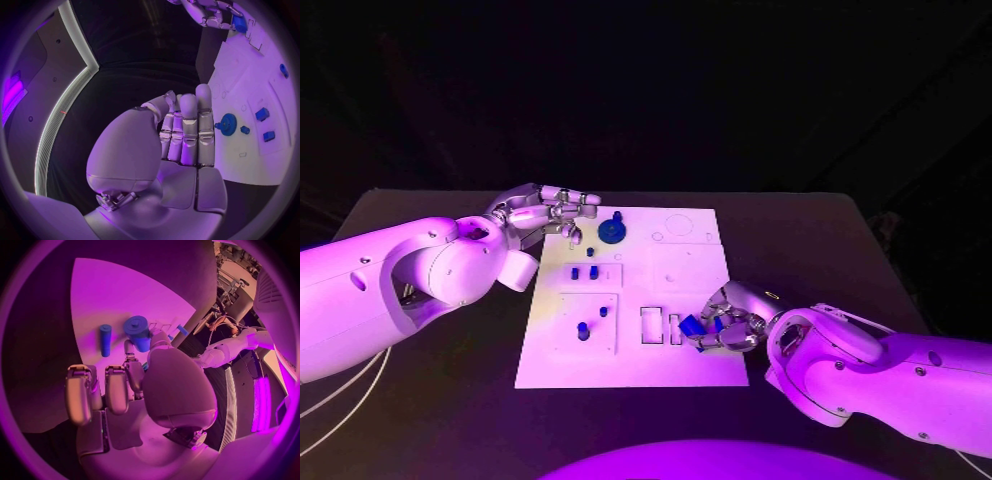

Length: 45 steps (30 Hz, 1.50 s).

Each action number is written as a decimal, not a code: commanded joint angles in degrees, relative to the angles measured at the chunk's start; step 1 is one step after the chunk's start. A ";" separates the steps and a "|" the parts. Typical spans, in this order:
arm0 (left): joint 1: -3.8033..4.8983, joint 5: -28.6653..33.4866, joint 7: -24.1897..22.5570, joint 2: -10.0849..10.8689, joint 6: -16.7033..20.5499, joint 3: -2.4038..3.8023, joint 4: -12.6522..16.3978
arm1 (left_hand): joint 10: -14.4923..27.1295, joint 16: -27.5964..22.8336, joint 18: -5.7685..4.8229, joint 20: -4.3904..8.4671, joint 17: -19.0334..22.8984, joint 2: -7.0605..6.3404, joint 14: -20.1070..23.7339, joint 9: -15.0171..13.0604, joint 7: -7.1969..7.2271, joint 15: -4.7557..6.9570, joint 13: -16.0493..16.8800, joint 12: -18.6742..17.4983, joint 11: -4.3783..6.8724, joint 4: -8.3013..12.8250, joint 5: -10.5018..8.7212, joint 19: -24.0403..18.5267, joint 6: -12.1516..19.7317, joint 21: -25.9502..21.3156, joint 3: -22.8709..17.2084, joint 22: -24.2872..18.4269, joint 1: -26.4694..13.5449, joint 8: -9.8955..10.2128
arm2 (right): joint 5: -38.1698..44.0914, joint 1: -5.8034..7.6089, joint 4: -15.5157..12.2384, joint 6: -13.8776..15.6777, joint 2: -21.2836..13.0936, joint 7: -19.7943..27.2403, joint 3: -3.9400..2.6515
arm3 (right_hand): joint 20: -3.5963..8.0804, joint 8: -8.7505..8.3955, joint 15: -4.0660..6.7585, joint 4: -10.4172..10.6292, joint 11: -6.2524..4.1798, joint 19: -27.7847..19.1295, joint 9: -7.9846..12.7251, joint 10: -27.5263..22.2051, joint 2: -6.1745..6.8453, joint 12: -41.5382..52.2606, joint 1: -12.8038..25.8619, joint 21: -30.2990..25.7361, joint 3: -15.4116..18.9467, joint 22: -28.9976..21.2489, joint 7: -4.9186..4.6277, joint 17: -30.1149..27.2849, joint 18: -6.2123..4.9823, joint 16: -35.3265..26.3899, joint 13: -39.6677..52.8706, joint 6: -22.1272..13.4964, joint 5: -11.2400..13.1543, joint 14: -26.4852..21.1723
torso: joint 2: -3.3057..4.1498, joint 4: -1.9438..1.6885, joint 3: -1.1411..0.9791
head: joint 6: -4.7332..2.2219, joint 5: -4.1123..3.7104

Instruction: Assemble the parts on the task board

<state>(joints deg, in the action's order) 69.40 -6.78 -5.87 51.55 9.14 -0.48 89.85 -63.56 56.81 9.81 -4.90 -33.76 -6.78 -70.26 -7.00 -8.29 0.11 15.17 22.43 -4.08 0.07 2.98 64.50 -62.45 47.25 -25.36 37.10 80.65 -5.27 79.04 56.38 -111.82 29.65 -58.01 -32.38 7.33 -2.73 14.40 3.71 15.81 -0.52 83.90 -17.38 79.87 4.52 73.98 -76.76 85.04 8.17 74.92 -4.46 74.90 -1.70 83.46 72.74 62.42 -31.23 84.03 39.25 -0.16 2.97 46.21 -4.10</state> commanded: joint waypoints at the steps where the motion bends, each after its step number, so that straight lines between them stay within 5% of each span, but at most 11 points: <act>1: 0.02 -0.15 -0.12 -0.09 -1.06 0.03 0.16 | 0.49 -0.23 0.76 0.01 0.06 0.12 0.35 0.10 -0.02 0.13 0.06 0.21 0.11 0.06 -0.04 0.43 0.31 -0.33 0.27 -0.07 -0.60 0.10 | -5.02 0.23 -0.62 3.70 -0.14 0.25 -0.10 | 0.32 0.25 0.24 0.49 0.25 4.32 -0.38 0.25 -0.96 0.09 0.69 0.25 0.12 13.78 0.36 4.01 0.71 0.24 -0.08 0.26 -0.26 3.83 | -0.02 0.00 0.04 | -0.10 -0.05; 14: 0.02 -0.15 -0.08 -0.17 -1.16 0.03 0.08 | 0.49 -0.23 0.76 0.01 0.06 0.12 0.35 0.10 -0.02 0.13 0.06 0.21 0.11 0.06 -0.04 0.43 0.31 -0.33 0.27 -0.07 -0.60 0.10 | -7.54 0.96 -1.87 7.55 -0.67 0.48 -0.34 | 0.36 0.67 0.32 0.68 0.10 4.49 -0.68 0.40 -1.32 0.21 1.18 0.74 0.40 13.92 0.58 4.35 0.81 0.44 0.17 0.72 -0.68 3.89 | 0.01 -0.01 0.02 | -0.31 0.00; 23: 0.02 -0.16 -0.01 -0.24 -1.24 0.02 0.13 | 0.49 -0.23 0.76 0.01 0.06 0.12 0.35 0.10 -0.02 0.13 0.06 0.21 0.11 0.06 -0.04 0.43 0.31 -0.33 0.27 -0.07 -0.60 0.10 | -8.23 1.66 -1.63 6.66 0.03 0.33 -0.43 | 0.38 0.75 0.35 0.62 0.05 4.51 -0.75 0.33 -1.28 0.04 1.19 0.79 0.50 13.93 0.64 4.38 0.82 0.46 0.03 0.76 -0.68 3.89 | 0.03 -0.08 0.07 | -0.45 0.22; 32: 0.02 -0.17 -0.01 -0.33 -1.33 0.02 0.13 | 0.56 -0.25 0.76 0.02 0.15 0.12 0.39 0.11 -0.02 0.13 0.06 0.25 0.11 0.13 -0.04 0.45 0.35 -0.37 0.27 -0.10 -0.53 0.11 | -8.68 1.80 -1.52 10.03 2.30 1.58 -0.46 | 0.49 0.98 0.51 0.23 -0.14 4.68 -0.98 0.50 -1.48 0.20 0.29 1.26 0.35 14.06 0.85 4.75 0.91 0.68 0.35 0.81 -0.86 3.96 | 0.05 -0.04 0.04 | -0.71 0.56; 45: 0.02 -0.17 -0.01 -0.34 -1.31 0.02 0.24 | 0.56 -0.25 0.76 0.02 0.15 0.12 0.39 0.11 -0.02 0.13 0.06 0.25 0.11 0.13 -0.04 0.45 0.35 -0.37 0.27 -0.10 -0.53 0.11 | -9.94 1.85 0.91 8.26 5.80 1.79 -0.46 | 0.51 0.99 0.52 0.26 -0.14 4.61 -1.01 0.40 -1.51 0.02 0.29 1.07 0.37 14.00 0.82 4.66 0.87 0.63 0.18 0.78 -0.85 3.94 | 0.08 0.03 0.09 | -0.62 0.88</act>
<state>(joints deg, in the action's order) 69.40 -6.83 -5.64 51.31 8.79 -0.49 89.89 -63.36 56.81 9.81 -4.90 -33.67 -6.78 -70.26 -6.96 -8.30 0.11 15.15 22.43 -3.87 0.07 2.98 64.50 -62.45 47.26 -25.36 37.05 80.65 -5.27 69.60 58.25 -111.20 38.67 -52.43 -31.21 6.87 -2.53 15.20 3.70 16.27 -0.61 84.11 -17.44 80.16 3.26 73.98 -76.25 86.18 8.47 74.95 -4.38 74.93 -1.70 83.77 73.02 62.34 -31.94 84.02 39.30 -0.19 3.06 45.55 -3.34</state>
